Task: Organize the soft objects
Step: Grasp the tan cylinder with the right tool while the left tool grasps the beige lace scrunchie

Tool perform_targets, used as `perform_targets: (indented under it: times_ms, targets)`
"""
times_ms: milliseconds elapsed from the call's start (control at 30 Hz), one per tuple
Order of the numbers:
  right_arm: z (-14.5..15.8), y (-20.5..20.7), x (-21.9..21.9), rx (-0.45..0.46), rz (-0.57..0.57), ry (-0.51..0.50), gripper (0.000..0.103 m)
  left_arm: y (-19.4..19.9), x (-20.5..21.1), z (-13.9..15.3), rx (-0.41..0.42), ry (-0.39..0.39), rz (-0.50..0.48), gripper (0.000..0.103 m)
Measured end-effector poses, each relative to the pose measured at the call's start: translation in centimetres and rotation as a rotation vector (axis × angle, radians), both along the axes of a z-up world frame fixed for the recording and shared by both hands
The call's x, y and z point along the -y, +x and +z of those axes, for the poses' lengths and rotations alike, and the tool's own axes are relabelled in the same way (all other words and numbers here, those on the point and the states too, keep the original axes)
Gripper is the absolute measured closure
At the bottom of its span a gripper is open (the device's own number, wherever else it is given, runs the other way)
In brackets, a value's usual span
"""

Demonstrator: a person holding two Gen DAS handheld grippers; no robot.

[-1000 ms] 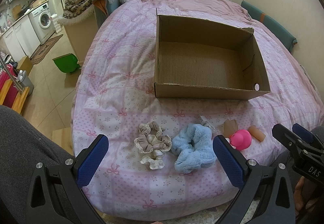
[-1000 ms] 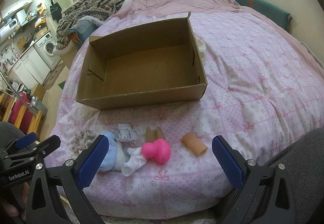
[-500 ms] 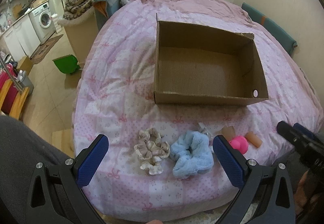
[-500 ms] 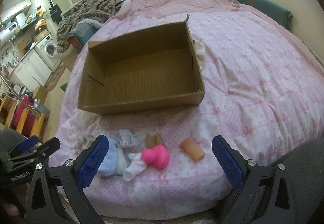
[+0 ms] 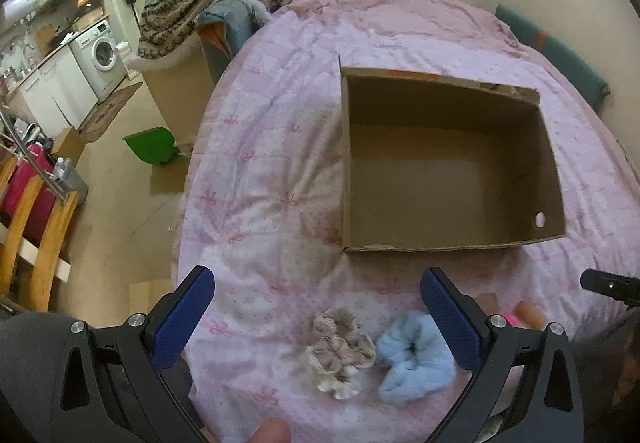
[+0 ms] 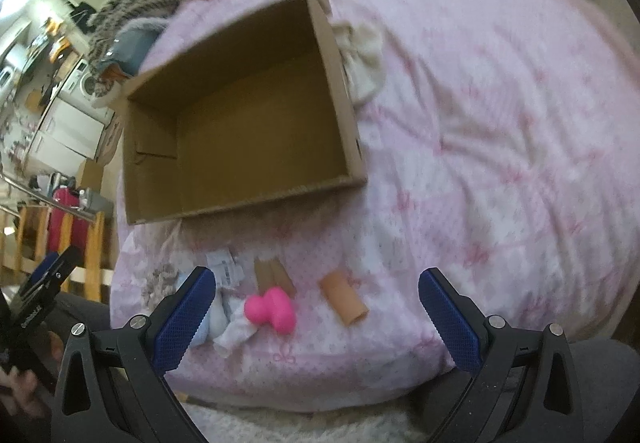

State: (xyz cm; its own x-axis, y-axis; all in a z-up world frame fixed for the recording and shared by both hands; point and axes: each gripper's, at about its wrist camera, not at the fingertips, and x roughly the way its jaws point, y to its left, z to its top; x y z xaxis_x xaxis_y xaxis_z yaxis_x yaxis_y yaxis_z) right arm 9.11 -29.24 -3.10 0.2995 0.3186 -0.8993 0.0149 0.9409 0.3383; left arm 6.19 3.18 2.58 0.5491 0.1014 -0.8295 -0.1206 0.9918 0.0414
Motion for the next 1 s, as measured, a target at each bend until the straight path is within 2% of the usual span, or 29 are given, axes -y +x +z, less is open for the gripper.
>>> perform_targets:
  times_ms: [67,133,167,267,367,433,467,533,567,633,700,833,900,933,1000]
  targets:
    - [-1.9,0.4,0.0,-0.067,0.006,0.035,0.000,0.4,-0.7,-1.0,-0.035,-0.016,0.016,0.000]
    - [-3.9,0.6,-0.5,-0.145,0.017,0.044,0.018,0.6,-1.3,-2.1,-0.073,-0.054,0.028,0.000]
    - [-4.7,0.7,-0.7,-0.173,0.013,0.042,0.021,0.7,-1.5,-2.5,-0.086,-0.064,0.036,0.000]
    - [-6.8,1.3,-1.5,-0.234,0.012,0.006,0.025,0.9,-2.0,-3.5,-0.120,-0.060,0.056,0.000]
    - [-8.8,2.0,-2.7,-0.281,0.034,-0.051,0.034,1.3,-2.8,-5.0,-0.185,-0.082,0.084,0.000]
    - [-9.5,2.2,-3.8,-0.283,0.073,-0.117,0.045,1.5,-3.4,-6.0,-0.233,-0.090,0.104,0.000]
    - [-9.9,2.3,-4.4,-0.281,0.093,-0.156,0.049,1.6,-3.8,-6.6,-0.260,-0.101,0.117,0.000]
    - [-10.2,2.3,-5.4,-0.266,0.129,-0.227,0.069,1.8,-4.4,-7.7,-0.304,-0.132,0.140,0.001]
    - [-10.2,2.2,-5.9,-0.256,0.143,-0.244,0.071,1.9,-4.5,-8.2,-0.329,-0.147,0.146,0.002]
    - [-10.1,1.9,-6.6,-0.232,0.165,-0.261,0.091,2.0,-4.5,-9.1,-0.372,-0.169,0.146,0.006]
    - [-9.5,1.6,-7.0,-0.203,0.170,-0.256,0.094,2.1,-3.9,-9.9,-0.408,-0.167,0.129,0.021]
    - [-6.5,1.2,-6.7,-0.098,0.119,-0.143,0.095,2.3,-2.4,-11.6,-0.484,-0.189,0.096,0.027]
    - [-4.7,0.8,-6.4,-0.032,0.097,-0.066,0.095,2.5,-2.0,-12.4,-0.512,-0.213,0.098,0.046]
    - [-4.0,0.5,-6.3,-0.003,0.091,-0.036,0.095,2.6,-2.0,-12.5,-0.509,-0.218,0.101,0.050]
    - [-3.0,-0.1,-6.5,0.041,0.088,-0.012,0.095,2.9,-1.8,-12.6,-0.492,-0.225,0.099,0.051]
